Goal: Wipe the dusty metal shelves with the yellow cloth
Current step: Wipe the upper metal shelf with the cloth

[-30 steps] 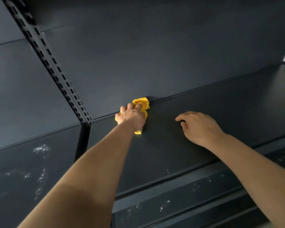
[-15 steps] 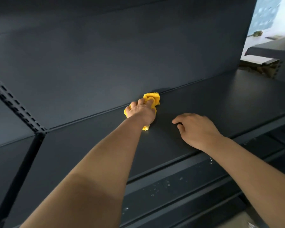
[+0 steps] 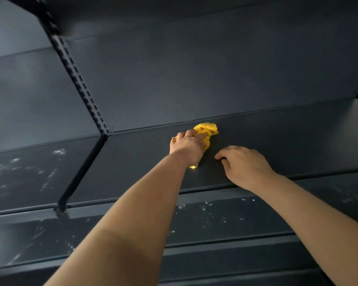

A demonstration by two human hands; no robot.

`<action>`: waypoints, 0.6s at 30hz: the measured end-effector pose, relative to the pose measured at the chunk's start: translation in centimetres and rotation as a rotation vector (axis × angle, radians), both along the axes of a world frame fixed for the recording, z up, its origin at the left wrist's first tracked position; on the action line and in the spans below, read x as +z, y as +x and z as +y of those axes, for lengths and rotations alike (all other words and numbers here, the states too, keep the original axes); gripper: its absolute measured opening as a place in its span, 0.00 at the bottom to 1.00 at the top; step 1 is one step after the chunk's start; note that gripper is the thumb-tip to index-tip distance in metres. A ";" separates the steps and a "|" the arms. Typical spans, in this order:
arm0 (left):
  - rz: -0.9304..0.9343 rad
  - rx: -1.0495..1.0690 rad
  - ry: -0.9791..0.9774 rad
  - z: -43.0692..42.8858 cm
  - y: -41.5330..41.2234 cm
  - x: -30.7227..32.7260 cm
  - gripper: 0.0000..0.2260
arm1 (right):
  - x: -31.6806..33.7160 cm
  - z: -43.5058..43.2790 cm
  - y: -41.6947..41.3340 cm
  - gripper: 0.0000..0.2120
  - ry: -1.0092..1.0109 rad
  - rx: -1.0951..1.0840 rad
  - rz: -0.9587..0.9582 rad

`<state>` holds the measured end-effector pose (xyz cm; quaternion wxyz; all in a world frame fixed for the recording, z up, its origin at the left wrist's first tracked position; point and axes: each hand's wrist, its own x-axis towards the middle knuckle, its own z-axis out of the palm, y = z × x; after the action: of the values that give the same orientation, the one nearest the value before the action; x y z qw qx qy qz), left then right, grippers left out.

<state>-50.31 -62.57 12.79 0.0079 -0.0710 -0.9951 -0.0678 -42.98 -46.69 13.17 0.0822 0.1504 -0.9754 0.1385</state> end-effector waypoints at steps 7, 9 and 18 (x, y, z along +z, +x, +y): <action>-0.004 0.181 -0.001 -10.7 4.5 0.0 0.20 | 0.1 -7.8 1.9 0.17 -0.008 0.110 0.002; 0.003 0.219 0.003 -13.4 5.7 -0.1 0.20 | 0.0 -9.7 2.3 0.18 0.005 0.113 0.014; 0.061 0.290 0.006 -21.9 9.7 -0.7 0.20 | -1.1 -14.9 3.8 0.20 0.024 0.050 0.035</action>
<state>-40.63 -84.50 12.05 0.0479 0.0713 -0.9941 -0.0667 -39.13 -61.57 12.11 0.0941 0.1782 -0.9714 0.1259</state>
